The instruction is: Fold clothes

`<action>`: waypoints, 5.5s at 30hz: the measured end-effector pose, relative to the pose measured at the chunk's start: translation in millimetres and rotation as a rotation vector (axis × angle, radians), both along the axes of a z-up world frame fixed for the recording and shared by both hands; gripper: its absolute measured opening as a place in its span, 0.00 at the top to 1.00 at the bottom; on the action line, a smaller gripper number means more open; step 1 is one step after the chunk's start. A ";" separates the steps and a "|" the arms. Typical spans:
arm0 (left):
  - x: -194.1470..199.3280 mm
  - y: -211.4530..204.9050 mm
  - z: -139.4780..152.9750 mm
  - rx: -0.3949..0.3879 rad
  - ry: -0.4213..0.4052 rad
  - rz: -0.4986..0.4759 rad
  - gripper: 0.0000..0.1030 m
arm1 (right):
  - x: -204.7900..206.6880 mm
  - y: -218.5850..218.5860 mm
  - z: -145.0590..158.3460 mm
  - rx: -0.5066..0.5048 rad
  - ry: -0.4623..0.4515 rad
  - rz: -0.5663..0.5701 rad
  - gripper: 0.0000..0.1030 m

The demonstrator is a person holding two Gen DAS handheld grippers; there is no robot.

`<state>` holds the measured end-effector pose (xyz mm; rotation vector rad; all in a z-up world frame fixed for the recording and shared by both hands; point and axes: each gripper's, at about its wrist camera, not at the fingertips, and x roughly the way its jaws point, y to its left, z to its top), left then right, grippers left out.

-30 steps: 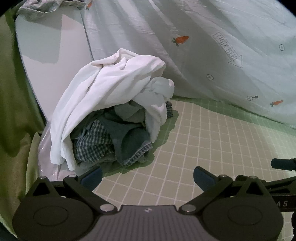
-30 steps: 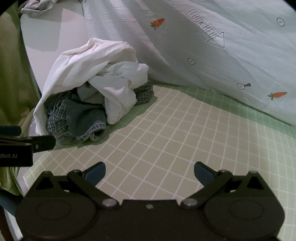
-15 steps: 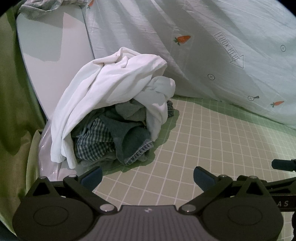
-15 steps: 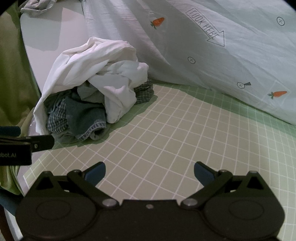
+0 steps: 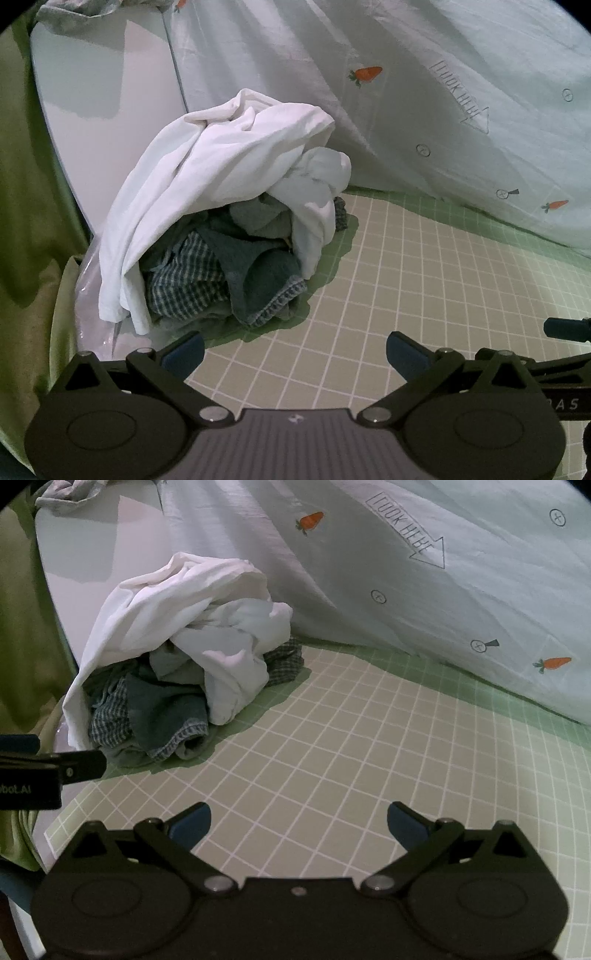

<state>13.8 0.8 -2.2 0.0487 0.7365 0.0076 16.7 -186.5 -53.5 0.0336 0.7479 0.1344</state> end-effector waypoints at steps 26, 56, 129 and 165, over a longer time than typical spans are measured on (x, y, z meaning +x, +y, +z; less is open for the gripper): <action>166.7 115.4 86.1 -0.017 -0.210 0.188 0.00 | 195.5 66.9 87.9 0.044 -0.177 0.054 0.01; 166.7 87.5 189.1 0.005 -0.562 0.171 0.97 | 195.2 50.3 191.5 0.285 -0.633 0.047 0.94; 22.1 -383.7 -117.6 -0.563 0.462 -0.080 0.98 | -222.4 -456.1 -31.5 0.349 0.118 -0.876 0.42; 167.1 -240.2 -58.6 -0.160 0.086 0.132 0.98 | -33.6 -507.9 -47.1 0.809 -0.026 -1.151 0.96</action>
